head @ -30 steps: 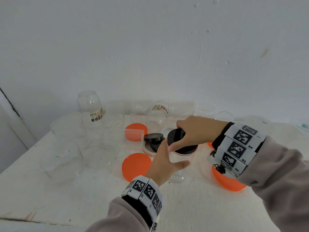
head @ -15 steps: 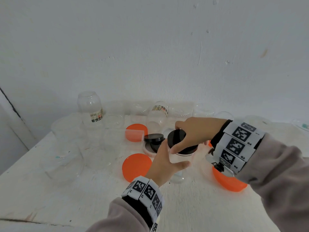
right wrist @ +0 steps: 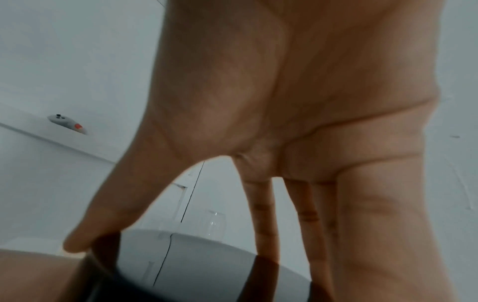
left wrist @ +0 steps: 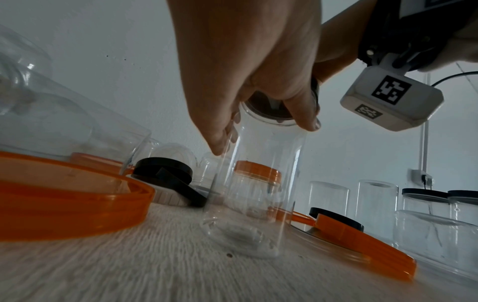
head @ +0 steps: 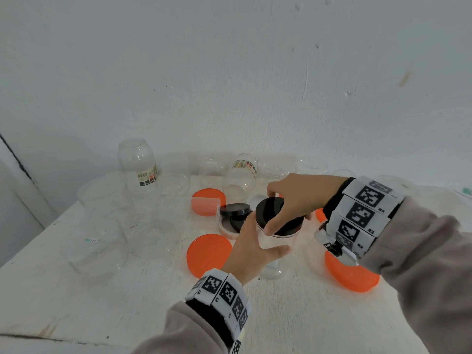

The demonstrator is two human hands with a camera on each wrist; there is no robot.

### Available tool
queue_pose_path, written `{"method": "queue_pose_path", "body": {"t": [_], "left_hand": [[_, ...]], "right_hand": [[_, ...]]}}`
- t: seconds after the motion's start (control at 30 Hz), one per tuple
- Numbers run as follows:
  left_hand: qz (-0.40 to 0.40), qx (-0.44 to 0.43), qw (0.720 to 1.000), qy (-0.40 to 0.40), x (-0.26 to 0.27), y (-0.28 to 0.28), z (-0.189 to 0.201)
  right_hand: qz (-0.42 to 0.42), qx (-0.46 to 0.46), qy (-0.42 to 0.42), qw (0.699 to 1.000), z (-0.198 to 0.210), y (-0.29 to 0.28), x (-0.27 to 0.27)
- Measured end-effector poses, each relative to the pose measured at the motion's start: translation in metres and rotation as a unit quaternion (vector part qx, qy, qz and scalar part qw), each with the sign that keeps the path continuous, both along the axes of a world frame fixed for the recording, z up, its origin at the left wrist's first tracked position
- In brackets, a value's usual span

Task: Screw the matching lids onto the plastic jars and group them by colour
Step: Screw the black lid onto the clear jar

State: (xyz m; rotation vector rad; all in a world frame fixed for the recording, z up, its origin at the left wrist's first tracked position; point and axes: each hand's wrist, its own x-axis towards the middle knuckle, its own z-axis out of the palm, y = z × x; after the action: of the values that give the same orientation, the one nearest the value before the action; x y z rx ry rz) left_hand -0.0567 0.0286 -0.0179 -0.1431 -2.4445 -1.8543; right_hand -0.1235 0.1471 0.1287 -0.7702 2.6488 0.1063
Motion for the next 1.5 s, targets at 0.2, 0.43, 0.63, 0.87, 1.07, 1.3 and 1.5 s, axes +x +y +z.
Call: {"method": "queue_pose_path", "body": {"t": [0.2,0.43,0.63,0.87,1.07,1.3,1.5], "left_hand": [[0.007,0.006,1.000,-0.004,-0.001,0.000,0.000],[0.007,0.001,1.000,-0.003,-0.001,0.001,-0.001],[-0.003,-0.006,1.000,-0.001,-0.002,0.001,0.001],[0.023,-0.084,0.996,-0.029,0.015,-0.006,-0.023],[-0.003,-0.082,0.996,-0.047,0.006,-0.007,-0.012],[-0.022,-0.034,0.998,-0.043,-0.011,0.000,0.009],[-0.021,-0.020,0.999,-0.046,-0.014,0.003,0.008]], "right_hand": [[0.060,0.050,-0.040,0.996,0.005,-0.004,0.003],[0.072,0.015,0.005,0.997,0.002,-0.001,0.002],[0.047,-0.028,0.050,0.997,-0.009,0.002,0.004],[-0.012,-0.036,0.093,0.995,-0.013,0.006,0.008],[-0.006,0.009,0.065,0.998,-0.006,0.002,0.011],[0.030,0.044,-0.045,0.998,0.007,0.005,-0.001],[0.085,0.014,-0.051,0.995,0.004,0.010,-0.013]]}}
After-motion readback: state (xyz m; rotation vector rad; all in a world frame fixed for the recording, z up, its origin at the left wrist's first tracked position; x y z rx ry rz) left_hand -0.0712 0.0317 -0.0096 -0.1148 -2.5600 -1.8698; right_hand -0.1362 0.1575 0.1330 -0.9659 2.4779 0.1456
